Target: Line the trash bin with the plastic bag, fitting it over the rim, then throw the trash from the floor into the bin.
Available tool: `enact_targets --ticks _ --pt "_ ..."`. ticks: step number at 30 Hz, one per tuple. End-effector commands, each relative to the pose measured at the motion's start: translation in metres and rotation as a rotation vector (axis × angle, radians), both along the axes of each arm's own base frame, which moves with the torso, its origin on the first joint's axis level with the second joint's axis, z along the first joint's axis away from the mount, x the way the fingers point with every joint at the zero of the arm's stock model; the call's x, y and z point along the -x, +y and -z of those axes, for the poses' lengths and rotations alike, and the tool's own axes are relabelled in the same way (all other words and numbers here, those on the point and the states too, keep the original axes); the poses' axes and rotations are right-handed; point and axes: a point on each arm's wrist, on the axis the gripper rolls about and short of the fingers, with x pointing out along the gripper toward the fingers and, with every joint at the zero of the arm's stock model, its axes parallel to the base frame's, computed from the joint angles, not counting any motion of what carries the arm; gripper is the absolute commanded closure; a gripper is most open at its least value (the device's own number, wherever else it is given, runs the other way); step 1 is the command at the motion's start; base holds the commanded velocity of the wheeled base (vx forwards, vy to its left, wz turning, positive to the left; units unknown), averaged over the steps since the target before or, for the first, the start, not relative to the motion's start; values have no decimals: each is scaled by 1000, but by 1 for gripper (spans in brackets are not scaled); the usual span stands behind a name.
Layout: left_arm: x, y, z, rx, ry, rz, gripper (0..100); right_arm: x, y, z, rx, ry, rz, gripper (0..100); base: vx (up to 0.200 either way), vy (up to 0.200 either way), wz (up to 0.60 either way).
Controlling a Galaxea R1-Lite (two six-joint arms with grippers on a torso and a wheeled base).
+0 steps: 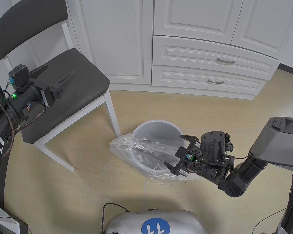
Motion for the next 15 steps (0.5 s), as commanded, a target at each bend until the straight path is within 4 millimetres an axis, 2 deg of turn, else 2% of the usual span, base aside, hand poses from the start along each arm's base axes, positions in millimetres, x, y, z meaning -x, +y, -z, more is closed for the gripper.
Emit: enact_targets --ticks 1,6,15 --pt "5 13 -6 4 -25 -48 0 -9 -8 -3 38 18 55 0 0 0 0" --pt "4 22 -6 -6 -28 -42 0 -22 -5 7 56 25 86 0 0 0 0" --pt "5 26 -7 -6 -29 -30 0 -30 2 25 94 66 97 0 0 0 0"
